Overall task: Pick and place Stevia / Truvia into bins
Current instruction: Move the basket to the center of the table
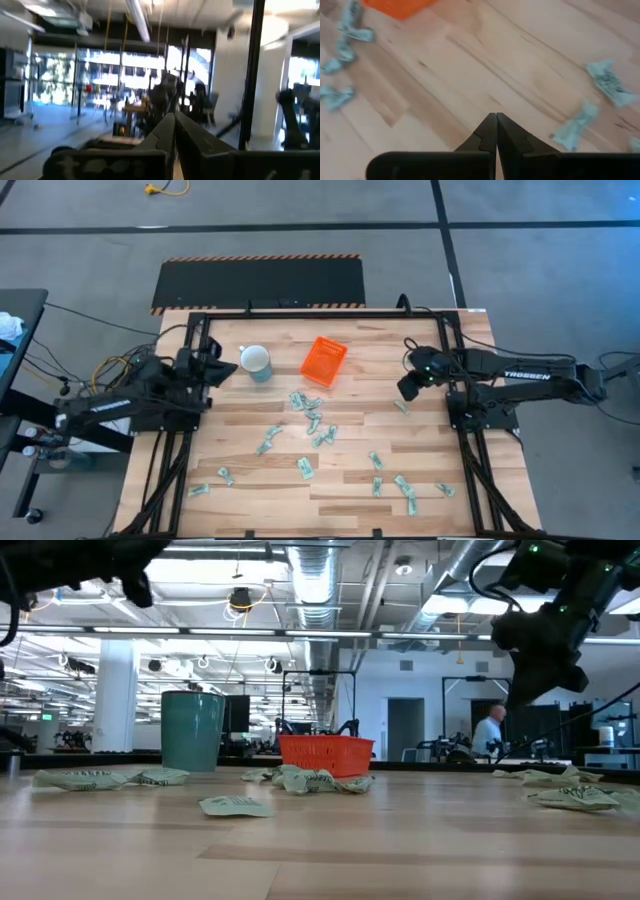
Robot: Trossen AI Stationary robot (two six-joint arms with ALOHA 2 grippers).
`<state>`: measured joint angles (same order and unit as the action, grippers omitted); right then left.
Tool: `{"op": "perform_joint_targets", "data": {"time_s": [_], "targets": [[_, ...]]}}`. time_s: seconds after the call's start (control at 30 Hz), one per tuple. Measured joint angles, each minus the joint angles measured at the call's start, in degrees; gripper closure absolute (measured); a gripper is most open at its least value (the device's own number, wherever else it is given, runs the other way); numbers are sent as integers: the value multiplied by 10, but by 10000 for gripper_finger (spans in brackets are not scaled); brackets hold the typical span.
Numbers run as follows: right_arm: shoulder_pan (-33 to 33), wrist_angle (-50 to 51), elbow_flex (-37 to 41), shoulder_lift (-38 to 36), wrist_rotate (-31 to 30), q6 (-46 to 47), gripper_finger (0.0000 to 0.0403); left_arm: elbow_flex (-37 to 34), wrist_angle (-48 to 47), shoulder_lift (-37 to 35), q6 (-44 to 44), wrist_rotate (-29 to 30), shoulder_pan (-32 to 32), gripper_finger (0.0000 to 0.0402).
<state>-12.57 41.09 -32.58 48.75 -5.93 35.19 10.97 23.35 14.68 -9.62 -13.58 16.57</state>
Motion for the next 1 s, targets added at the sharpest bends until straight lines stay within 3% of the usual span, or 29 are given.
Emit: {"op": "perform_joint_targets", "data": {"time_s": [0.23, 0.37, 0.73, 1.0], "targets": [[19, -11, 0, 0, 0, 37, 403, 86, -23, 244, 101, 4, -19, 398], [32, -11, 0, 0, -1, 34, 403, 164, -61, 374, 138, -4, -27, 375], [78, -11, 0, 0, -6, 18, 403, 439, -349, 677, 303, 81, -50, 256], [104, -8, 0, 0, -20, 3, 403, 619, -538, 866, 347, 123, -56, 222]]}}
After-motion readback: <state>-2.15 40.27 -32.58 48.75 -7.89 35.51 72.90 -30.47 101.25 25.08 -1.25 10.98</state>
